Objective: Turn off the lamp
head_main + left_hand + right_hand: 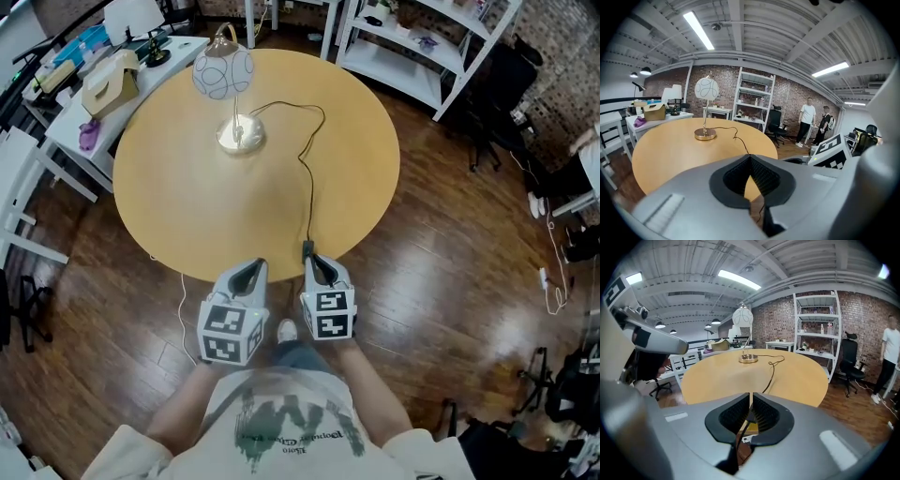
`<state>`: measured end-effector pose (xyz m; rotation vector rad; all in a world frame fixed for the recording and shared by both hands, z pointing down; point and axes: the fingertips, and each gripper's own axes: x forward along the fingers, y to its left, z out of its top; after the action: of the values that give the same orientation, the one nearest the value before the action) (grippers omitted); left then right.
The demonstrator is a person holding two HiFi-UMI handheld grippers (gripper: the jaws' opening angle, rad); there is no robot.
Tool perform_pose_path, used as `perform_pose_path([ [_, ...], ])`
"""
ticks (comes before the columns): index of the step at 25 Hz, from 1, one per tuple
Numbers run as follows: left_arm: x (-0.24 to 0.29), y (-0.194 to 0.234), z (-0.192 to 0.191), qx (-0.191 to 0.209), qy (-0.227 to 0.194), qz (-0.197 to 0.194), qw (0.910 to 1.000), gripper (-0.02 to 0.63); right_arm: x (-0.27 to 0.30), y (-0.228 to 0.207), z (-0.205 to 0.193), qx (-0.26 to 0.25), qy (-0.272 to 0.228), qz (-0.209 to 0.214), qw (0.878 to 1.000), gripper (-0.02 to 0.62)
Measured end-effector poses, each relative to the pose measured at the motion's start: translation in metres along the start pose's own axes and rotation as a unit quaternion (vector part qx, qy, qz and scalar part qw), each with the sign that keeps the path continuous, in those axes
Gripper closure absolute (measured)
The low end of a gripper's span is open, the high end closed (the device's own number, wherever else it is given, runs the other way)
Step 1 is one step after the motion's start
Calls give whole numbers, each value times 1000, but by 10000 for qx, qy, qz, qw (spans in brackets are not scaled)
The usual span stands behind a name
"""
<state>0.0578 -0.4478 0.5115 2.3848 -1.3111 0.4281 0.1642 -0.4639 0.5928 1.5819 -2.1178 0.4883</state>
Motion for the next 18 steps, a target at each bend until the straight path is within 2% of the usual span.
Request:
perform_pose_path([
  [11,19,22,-4,-161,65,381,9991,615,49,-14,-23,-15,461,84,9989,535],
  [18,26,27,-9,-200,165,459,9986,615,54,-13,-25,-332,411,58,9986,580],
])
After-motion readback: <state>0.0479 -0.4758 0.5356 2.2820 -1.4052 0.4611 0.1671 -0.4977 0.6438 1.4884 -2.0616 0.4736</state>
